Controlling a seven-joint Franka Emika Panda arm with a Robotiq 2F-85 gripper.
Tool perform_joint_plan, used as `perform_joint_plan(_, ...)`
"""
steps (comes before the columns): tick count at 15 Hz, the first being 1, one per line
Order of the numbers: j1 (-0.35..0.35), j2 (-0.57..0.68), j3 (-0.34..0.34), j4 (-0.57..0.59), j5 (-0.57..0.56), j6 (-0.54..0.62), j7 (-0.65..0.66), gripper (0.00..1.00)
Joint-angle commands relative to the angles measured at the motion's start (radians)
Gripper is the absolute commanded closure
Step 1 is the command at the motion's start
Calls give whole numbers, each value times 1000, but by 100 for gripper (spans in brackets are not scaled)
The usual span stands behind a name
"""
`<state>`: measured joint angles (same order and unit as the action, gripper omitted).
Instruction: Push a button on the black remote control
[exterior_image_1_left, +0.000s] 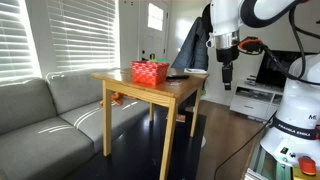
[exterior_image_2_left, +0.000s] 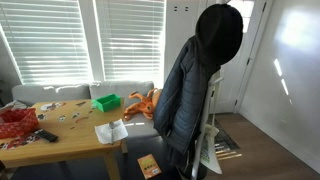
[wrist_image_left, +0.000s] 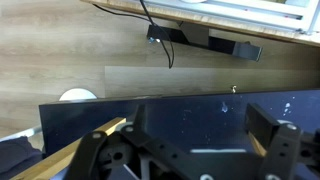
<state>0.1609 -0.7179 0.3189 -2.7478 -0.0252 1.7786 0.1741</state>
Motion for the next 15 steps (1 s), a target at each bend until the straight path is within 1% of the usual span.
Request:
perform_joint_plan(1, 22, 5, -21, 2, -12, -3, 13, 0)
perform_joint_plan(10, 22, 5, -21, 2, -12, -3, 13, 0)
perform_joint_plan(13, 28, 4, -42, 40, -52, 36, -62, 0)
perform_joint_plan(15, 32, 7, -82, 81, -65, 59, -133, 0)
